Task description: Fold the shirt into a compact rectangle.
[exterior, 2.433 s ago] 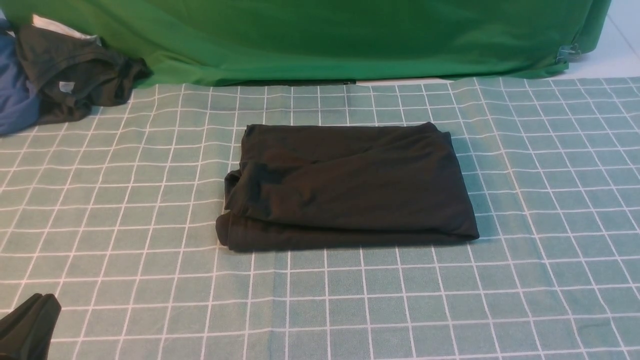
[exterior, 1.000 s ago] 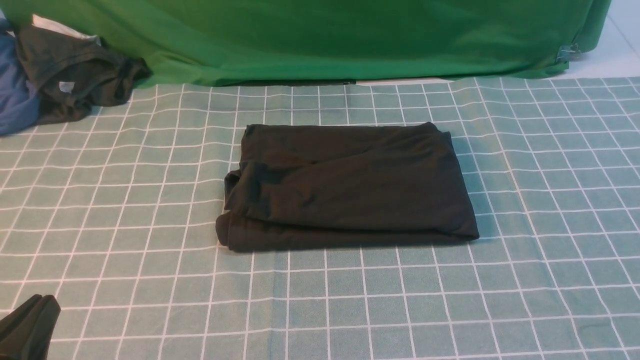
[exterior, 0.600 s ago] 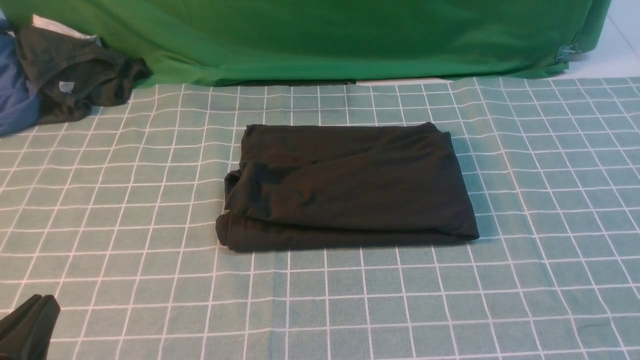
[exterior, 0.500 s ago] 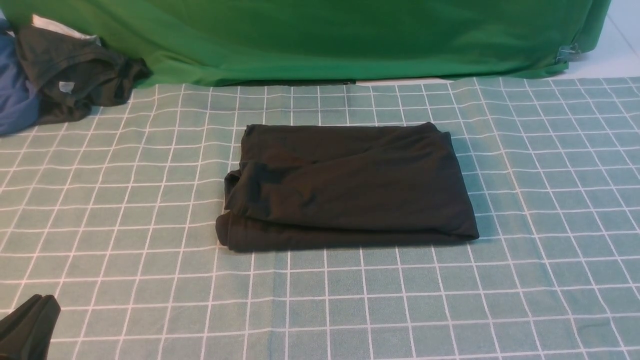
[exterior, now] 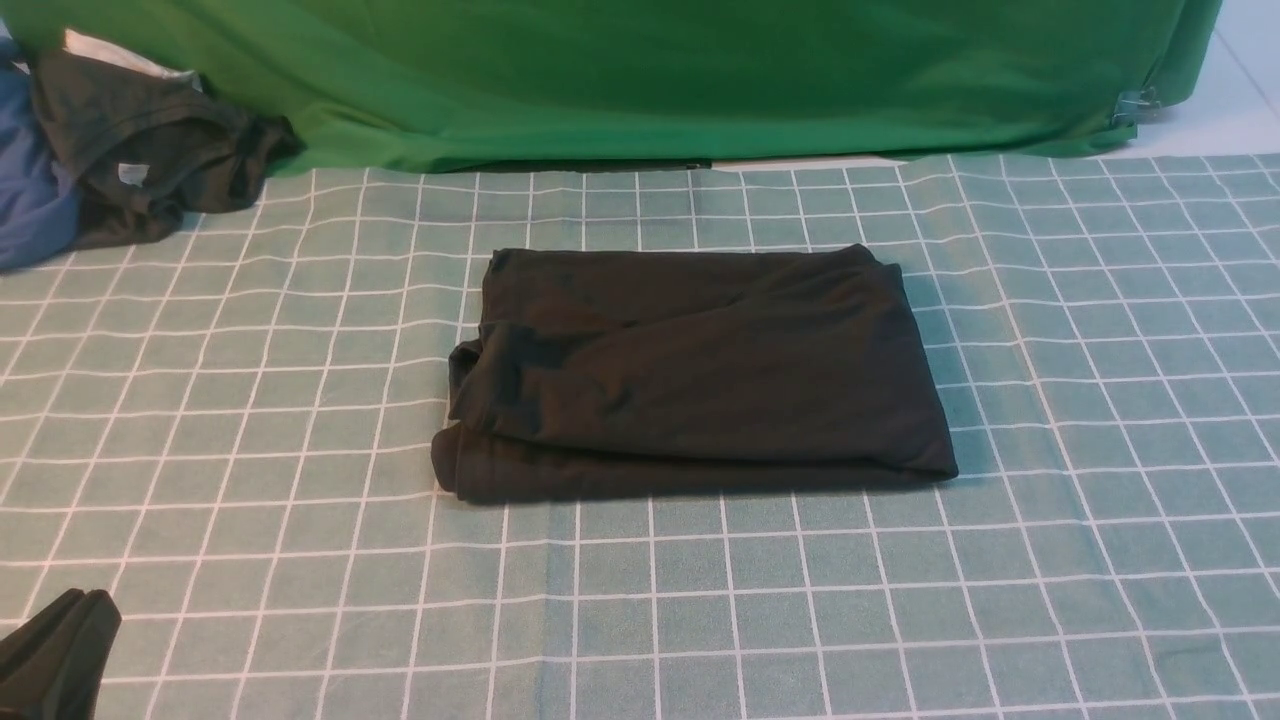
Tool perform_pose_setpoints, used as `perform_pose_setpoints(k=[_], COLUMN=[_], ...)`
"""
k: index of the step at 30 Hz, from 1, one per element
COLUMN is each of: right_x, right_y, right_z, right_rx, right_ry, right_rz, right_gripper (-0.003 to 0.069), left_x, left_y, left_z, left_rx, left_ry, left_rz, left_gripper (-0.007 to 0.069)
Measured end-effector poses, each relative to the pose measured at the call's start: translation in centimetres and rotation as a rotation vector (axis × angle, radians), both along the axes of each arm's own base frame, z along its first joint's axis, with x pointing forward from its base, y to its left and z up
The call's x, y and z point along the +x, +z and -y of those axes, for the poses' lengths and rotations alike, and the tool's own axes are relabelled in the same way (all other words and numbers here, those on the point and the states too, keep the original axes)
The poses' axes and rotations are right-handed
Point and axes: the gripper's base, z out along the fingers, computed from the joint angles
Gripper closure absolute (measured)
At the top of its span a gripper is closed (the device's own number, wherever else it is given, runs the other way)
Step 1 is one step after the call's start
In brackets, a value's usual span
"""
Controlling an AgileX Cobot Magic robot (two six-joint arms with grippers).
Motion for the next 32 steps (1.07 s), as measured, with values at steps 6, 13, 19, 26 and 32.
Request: perform_pose_setpoints(k=[6, 13, 19, 26, 32], right_x=[0.0, 0.0, 0.0, 0.0, 0.0], right_y=[0.0, 0.0, 0.01, 0.01, 0.01], right_z=[0.0, 0.0, 0.0, 0.0, 0.0], right_rx=[-0.001, -0.001, 0.0, 0.008, 0.011], right_ry=[0.0, 0.0, 0.0, -0.001, -0.002], right_rz=[0.0, 0.0, 0.001, 0.001, 0.001], right_gripper=[0.0421, 0.0421, 0.0419, 0.042, 0.042], left_x=[0.0, 0.0, 0.0, 0.0, 0.0], left_y=[0.0, 0.0, 0.0, 0.0, 0.0], left_z=[0.0, 0.0, 0.0, 0.0, -0.01], left_rx=[0.0, 0.001, 0.001, 0.002, 0.003], left_ry=[0.0, 0.0, 0.0, 0.0, 0.0], left_rz=[0.0, 0.0, 0.0, 0.0, 0.0], left_gripper=[0.0613, 0.0613, 0.0613, 0.0613, 0.0613])
